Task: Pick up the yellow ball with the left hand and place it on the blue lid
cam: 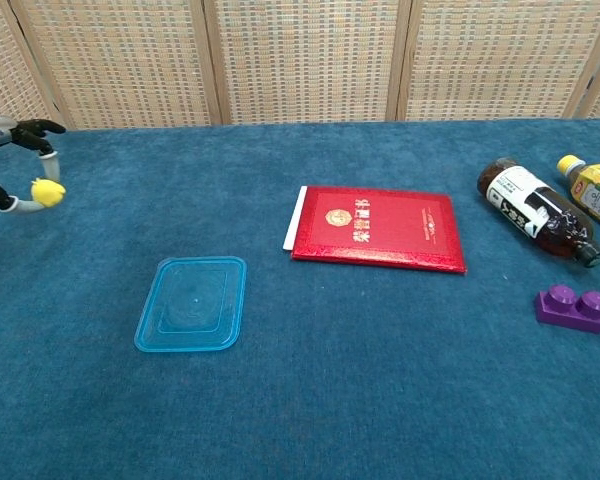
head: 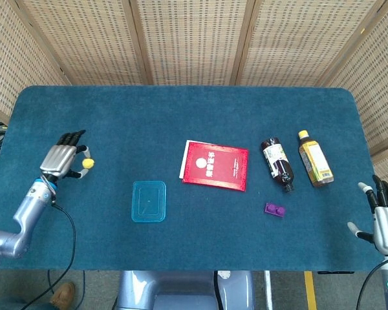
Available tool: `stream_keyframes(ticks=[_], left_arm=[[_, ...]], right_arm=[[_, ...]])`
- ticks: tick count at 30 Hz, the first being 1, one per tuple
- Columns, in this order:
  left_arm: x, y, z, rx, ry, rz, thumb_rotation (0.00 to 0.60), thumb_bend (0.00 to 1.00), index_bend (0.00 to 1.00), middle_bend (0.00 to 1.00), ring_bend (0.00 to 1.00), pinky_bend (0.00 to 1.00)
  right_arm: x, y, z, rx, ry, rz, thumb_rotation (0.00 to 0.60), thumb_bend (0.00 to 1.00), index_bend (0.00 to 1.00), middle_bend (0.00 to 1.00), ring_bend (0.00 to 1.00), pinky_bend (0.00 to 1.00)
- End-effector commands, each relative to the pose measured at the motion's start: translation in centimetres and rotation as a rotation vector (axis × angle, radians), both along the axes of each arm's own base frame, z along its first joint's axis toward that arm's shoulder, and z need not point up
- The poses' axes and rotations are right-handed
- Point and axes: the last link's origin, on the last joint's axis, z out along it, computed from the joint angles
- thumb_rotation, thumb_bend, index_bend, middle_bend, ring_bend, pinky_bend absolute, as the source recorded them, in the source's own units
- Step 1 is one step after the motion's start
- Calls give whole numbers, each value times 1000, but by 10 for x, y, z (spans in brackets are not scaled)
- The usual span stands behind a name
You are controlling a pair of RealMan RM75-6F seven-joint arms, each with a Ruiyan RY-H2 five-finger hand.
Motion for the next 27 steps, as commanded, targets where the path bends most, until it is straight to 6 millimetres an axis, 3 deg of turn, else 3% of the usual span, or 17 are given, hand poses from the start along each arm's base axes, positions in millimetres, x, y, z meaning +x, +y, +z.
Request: stream_keyframes(ticks=[1,6,10,27], left_arm=[[54,-38,-6,-74,15,-215,600,331,559,0,0,0],[81,-57,-32,-140,40,-288,600,331,557,0,0,0],[90,-64,-51,-172,84,-311,600,331,555,0,0,0],[91,-56,-106,-210,73,-233,600,330,547,0,0,0]], right_arm=[[0,0,1,1,-1,0,600,0,163,0,0,0],[-1,0,1,2,-3,2,600,0,163,0,0,0],[-1,1,0,7,-4,3,600,0,163,0,0,0],[-2,0,-3,22,-1,1,600,0,163,0,0,0]])
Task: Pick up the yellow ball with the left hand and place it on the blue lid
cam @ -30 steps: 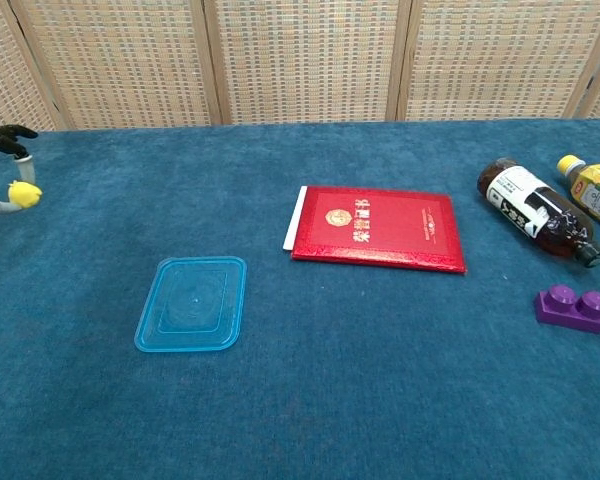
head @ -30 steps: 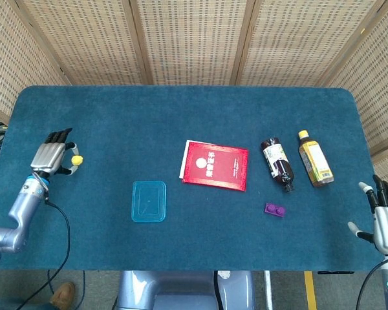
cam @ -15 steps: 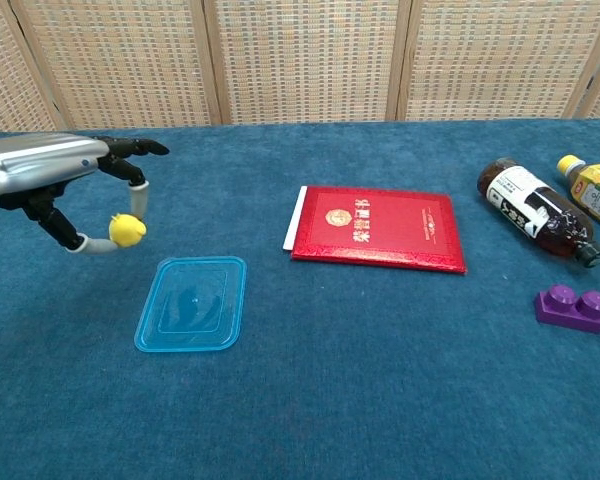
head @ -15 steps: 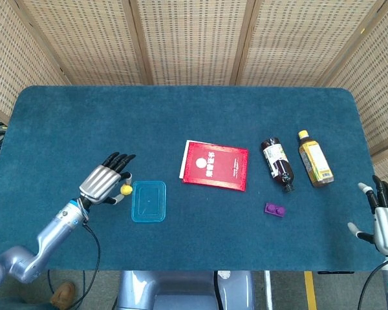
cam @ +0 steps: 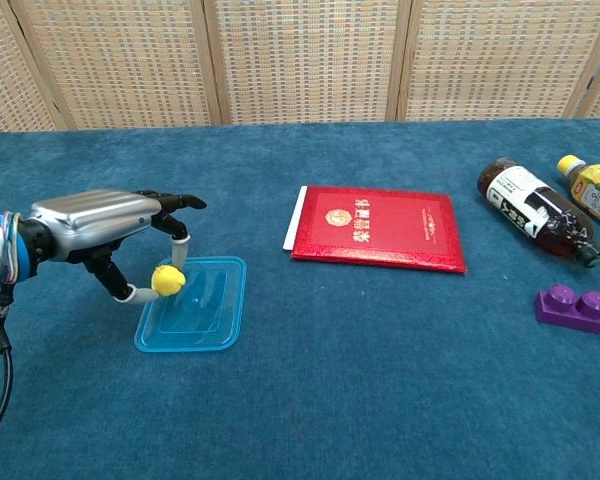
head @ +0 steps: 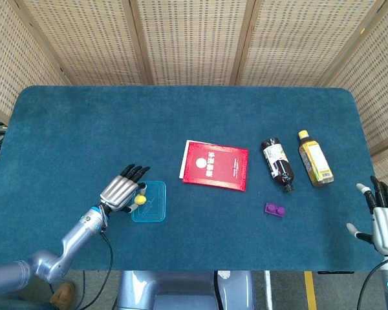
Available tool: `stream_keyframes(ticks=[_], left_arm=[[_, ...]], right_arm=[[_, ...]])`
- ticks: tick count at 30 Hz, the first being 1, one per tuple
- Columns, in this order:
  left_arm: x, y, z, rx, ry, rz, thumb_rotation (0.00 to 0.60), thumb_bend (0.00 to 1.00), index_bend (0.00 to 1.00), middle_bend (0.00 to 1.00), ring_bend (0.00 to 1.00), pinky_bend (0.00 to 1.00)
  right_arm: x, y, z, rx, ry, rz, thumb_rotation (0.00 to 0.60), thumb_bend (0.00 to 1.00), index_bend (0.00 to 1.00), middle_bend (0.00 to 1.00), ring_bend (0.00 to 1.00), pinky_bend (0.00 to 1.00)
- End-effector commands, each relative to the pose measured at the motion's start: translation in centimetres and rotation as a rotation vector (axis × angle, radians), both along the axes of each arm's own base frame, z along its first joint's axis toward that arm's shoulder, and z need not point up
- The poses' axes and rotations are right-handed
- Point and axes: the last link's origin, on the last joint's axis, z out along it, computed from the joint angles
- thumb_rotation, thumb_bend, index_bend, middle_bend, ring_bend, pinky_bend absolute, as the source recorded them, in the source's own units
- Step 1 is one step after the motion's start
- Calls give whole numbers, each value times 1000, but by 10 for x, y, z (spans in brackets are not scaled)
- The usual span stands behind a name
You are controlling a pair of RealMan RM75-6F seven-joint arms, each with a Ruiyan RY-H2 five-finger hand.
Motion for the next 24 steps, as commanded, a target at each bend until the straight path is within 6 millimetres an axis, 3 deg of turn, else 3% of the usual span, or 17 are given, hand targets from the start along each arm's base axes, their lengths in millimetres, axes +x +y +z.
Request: stream_keyframes(ticks=[1,6,11,17,21,24], left_arm=[[2,5,-7,2,-19,3,600,329,547,0,0,0],[2,4,-13,-10,-12,-7,600,321,539,0,0,0],[4,3,-12,-8,-21,-8,600,217,320,0,0,0],[4,3,5,4,-43,1,600,172,159,0,0,0],[1,6,32,32,-96,26,600,162,53,0,0,0],[-13,5,97,193,-198,51,600,152,1,0,0,0]], right_arm=[[1,0,-1,4,0,2,600,0,163,0,0,0],[0,0,-1,4,-5,2,600,0,163,0,0,0],[0,0,2,-1,-11,3,600,0,163,0,0,0],[1,1,4,-4,-19,6,600,0,163,0,0,0],[2,2,5,-5,-22,13,600,0,162,0,0,0],[4,4,6,-5,-27,21,600,0,163,0,0,0]])
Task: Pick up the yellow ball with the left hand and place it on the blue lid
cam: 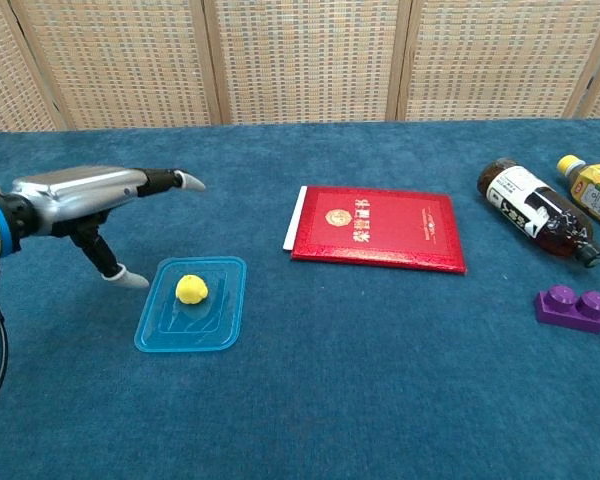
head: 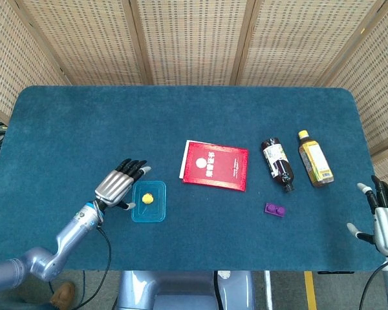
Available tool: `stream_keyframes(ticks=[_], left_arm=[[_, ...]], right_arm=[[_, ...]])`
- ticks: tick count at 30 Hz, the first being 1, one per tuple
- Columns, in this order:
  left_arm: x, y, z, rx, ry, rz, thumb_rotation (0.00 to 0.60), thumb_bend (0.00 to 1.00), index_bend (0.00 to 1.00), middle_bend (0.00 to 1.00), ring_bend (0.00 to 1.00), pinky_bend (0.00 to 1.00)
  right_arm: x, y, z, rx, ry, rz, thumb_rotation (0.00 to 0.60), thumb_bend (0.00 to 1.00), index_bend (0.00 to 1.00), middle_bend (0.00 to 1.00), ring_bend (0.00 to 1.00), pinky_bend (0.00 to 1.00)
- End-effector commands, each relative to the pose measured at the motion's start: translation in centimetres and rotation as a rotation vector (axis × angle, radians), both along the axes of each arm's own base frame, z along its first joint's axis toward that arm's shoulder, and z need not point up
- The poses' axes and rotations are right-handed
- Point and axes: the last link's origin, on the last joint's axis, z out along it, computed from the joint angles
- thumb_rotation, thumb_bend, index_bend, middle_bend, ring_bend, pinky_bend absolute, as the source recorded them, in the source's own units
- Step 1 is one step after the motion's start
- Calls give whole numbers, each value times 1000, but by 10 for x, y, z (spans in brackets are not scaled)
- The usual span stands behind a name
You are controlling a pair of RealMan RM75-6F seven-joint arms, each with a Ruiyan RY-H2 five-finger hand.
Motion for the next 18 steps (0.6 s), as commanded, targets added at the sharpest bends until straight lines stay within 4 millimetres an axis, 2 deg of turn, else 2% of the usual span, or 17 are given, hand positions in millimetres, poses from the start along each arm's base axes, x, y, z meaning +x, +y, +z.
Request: stream_keyframes(ticks=[1,3,5,10,13,18], left_arm=[[-16,-5,77,188,-126,35,600,138,0,0,0,0],[-23,-11,93,238,-145,48,600,104,0,0,0,0],[-42,-25,121,349,-155,103,600,67,0,0,0,0],[-75,-66,154,517,-117,203,600,52,0,0,0,0],[-96,-102,165,532,-178,278,600,53,0,0,0,0],[-112,-129,166,503,-199,319,600,54,0,0,0,0]], right_arm=[[1,1,1,0,-3,4,600,0,163,0,0,0],[1,2,1,0,-4,5,600,0,163,0,0,0],[2,2,1,1,-6,6,600,0,163,0,0,0],[4,5,3,-1,-8,15,600,0,163,0,0,0],[4,5,4,-5,-4,23,600,0,163,0,0,0],[5,6,6,-10,-6,28,600,0,162,0,0,0]])
